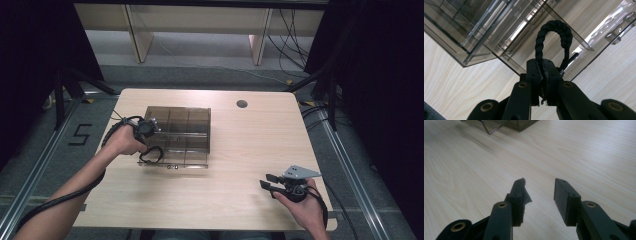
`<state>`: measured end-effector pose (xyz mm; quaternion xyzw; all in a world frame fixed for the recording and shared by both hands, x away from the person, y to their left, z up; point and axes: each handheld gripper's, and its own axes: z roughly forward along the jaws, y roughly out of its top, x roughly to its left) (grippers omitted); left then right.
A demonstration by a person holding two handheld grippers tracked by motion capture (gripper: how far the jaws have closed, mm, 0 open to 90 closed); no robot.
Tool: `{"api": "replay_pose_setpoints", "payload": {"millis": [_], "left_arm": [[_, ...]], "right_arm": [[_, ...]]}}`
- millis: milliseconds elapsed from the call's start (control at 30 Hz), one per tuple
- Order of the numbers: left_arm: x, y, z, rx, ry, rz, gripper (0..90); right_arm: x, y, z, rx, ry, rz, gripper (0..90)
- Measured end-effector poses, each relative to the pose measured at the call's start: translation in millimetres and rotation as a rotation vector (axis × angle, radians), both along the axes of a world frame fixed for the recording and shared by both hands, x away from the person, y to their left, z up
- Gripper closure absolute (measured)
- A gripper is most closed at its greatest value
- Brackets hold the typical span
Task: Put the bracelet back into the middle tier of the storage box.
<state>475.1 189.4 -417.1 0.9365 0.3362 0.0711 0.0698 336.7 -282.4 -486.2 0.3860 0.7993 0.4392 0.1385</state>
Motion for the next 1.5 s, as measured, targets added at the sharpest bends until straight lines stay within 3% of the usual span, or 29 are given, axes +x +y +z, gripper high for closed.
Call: {"api": "replay_pose_setpoints", "payload": {"millis": [567, 733, 1500], "left_arm": [[0.6, -2.2, -4.7, 0.007, 0.010, -0.003, 84.4], [0.5, -3.3, -11.2, -0.018, 0.005, 0.019, 84.4], [3.3, -3.2, -15.4, 0.014, 0.036, 0.007, 84.4]], "right_arm": [[-0.2, -0.3, 0.4, 0.000, 0.002, -0.003, 61.8], [-0.3, -0.5, 0.3, 0.000, 0.002, -0.003, 61.8], [-0.3, -0.4, 0.1, -0.001, 0.003, -0.003, 61.8]]}}
